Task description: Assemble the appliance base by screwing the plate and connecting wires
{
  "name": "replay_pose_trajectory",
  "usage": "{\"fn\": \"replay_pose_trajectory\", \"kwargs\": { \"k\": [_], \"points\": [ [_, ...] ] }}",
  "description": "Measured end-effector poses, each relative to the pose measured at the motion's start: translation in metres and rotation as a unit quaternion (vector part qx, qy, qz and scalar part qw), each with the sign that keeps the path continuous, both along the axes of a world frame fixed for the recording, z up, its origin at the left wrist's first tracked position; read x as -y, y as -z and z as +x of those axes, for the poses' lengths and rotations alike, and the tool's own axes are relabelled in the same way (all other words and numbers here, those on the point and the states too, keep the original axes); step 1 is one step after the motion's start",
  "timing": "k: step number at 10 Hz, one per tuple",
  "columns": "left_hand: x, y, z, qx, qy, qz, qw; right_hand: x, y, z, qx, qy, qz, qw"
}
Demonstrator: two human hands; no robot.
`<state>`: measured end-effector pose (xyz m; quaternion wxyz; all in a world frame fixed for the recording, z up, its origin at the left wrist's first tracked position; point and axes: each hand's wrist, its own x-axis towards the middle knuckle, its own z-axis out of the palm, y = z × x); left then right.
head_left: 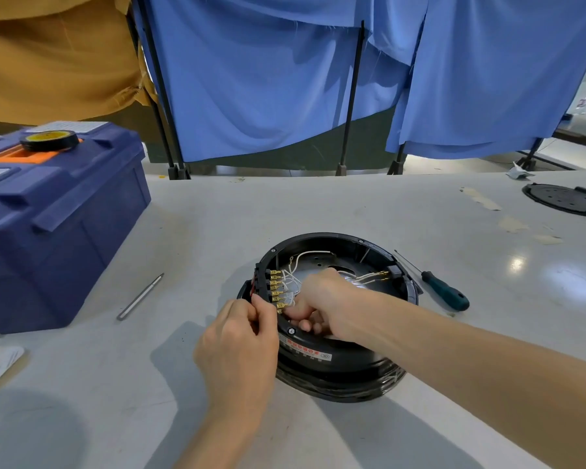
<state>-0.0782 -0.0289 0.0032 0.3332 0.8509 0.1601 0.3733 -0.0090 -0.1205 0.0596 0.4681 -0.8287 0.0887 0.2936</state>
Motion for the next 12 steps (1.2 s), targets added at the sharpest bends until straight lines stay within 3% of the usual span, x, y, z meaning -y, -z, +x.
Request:
{"fn": "replay_pose_trajectory", "kwargs": {
  "k": [1,2,3,4,5,7,9,11,12],
  "points": [
    [-0.001,0.001,0.0,0.014,-0.012,0.0,1.0,0.011,-0.005,-0.004,0.013,-0.012,0.039,0.999],
    [-0.003,0.004,0.0,0.025,-0.027,0.007,0.999,0.031,-0.012,-0.007,0.117,-0.037,0.035,0.992],
    [-0.004,0.005,0.002,0.054,-0.037,-0.014,0.998,0.064,-0.013,0.002,0.37,0.024,-0.125,0.92],
    [-0.002,0.005,0.007,0.061,0.012,-0.036,0.997,0.106,-0.009,0.015,0.464,0.038,-0.272,0.842],
    [0.001,0.005,0.011,-0.003,0.091,-0.107,0.99,0.131,0.003,0.019,0.355,-0.003,-0.154,0.922],
    [-0.008,0.002,0.019,-0.035,0.095,-0.103,0.989,0.11,0.029,0.018,0.384,0.093,-0.053,0.917],
    [-0.028,-0.002,0.035,-0.05,0.098,-0.096,0.989,0.091,0.041,0.025,0.4,0.115,-0.024,0.909],
    [-0.032,-0.001,0.04,-0.022,0.121,-0.126,0.984,0.099,0.047,0.036,0.385,0.127,0.0,0.914],
    [-0.034,0.005,0.037,0.016,0.085,-0.145,0.986,0.108,0.043,0.032,0.374,0.162,0.02,0.913]
  ]
}}
